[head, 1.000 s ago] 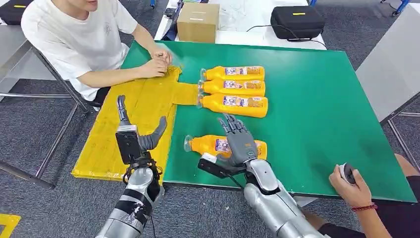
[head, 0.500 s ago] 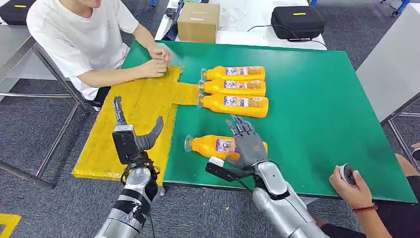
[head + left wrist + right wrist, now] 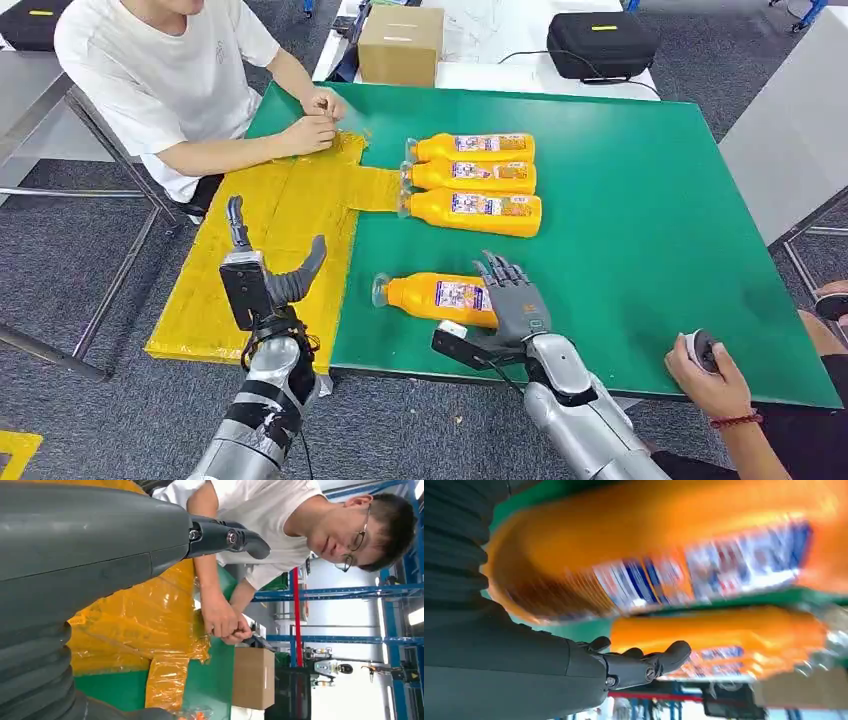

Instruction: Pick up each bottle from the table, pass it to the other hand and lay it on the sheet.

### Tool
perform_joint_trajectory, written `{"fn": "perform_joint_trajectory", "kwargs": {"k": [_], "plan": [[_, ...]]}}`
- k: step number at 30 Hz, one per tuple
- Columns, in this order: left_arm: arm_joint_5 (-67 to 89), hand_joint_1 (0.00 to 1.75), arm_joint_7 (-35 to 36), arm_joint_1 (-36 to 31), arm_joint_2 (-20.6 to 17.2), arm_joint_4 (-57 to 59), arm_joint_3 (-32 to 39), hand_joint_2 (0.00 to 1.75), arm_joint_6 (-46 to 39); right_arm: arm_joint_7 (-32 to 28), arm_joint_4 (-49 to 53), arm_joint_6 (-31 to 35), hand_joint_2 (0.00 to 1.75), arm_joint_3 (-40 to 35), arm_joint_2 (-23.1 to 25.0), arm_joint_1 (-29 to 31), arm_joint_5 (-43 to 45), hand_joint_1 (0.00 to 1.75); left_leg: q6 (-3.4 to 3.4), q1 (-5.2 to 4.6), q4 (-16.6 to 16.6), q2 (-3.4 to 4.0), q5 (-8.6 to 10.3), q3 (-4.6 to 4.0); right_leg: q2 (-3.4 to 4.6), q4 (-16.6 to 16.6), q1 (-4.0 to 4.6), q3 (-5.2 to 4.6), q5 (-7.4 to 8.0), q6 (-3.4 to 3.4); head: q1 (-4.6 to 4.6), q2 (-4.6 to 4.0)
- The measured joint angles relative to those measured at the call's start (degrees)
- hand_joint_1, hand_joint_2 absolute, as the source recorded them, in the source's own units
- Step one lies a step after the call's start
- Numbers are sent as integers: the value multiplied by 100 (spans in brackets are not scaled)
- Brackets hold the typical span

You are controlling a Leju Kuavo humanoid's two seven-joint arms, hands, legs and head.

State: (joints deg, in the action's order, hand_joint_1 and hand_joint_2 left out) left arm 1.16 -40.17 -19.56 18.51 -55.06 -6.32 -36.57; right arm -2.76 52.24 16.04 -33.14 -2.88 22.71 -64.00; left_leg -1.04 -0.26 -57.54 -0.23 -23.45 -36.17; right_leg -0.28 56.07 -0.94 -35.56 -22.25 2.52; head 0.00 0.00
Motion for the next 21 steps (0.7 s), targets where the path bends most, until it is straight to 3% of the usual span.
{"fn": "perform_joint_trajectory", "kwargs": {"k": [14, 15, 16, 21], "plan": [[81, 0, 0, -99, 0, 194, 72, 175, -4, 149, -768, -94, 175, 59, 225, 365, -18, 2, -1, -1, 0, 4, 1, 8, 3, 0, -1, 2, 2, 1, 2, 0], [85, 0, 0, -106, 0, 203, 72, 175, -13, 215, -829, -107, 175, 57, 238, 401, -77, 157, -1, -1, 0, 5, 1, 8, 3, 0, -1, 2, 2, 1, 0, 0], [98, 0, 0, -111, 0, 214, 72, 175, -33, 278, -888, -144, 175, 57, 258, 433, -120, 168, -2, -1, 0, 5, 2, 9, 3, 0, -1, 3, 2, 1, 0, 0], [146, 0, 0, -142, -24, 280, 72, 175, -68, 529, -1050, -393, 175, 55, 319, 527, -184, 175, -2, -1, 0, 4, 2, 11, 2, 0, -1, 7, 2, 1, 0, 0]]}}
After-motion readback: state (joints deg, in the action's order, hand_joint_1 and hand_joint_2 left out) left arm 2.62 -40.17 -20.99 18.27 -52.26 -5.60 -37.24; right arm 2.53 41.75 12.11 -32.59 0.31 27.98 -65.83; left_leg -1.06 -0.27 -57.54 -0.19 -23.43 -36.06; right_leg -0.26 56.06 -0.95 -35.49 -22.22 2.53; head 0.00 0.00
